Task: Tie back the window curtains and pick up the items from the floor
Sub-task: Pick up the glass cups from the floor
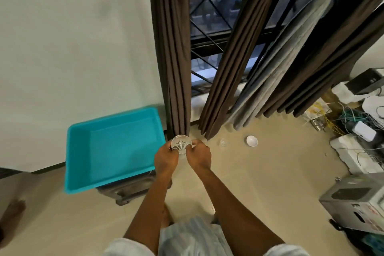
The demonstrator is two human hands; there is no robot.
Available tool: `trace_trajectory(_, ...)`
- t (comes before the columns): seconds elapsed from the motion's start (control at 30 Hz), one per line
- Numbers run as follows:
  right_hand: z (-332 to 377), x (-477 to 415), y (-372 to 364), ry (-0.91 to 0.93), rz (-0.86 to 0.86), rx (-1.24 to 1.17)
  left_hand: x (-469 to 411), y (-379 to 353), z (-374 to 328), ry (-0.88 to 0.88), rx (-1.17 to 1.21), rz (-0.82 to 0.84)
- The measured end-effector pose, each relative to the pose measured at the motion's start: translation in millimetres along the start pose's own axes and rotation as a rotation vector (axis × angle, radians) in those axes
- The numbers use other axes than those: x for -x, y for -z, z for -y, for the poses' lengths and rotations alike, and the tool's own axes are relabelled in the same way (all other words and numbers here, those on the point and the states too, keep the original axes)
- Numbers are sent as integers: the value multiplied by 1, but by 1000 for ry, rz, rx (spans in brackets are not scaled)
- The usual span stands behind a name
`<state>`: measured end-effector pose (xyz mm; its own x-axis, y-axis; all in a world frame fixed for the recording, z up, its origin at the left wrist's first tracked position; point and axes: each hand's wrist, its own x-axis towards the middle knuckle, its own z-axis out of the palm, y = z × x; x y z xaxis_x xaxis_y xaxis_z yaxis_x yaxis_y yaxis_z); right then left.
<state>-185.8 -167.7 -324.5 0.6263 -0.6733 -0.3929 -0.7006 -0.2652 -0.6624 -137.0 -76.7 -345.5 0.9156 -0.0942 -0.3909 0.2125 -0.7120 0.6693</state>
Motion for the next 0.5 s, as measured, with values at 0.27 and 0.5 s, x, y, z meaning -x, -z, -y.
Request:
trace_trajectory(0.27,16,5,-14,64,29,73,-7,20,8,39,10,-11)
trace_trajectory(0.5,21,-6,-30,89,67,50,-16,29,8,63,-15,-59)
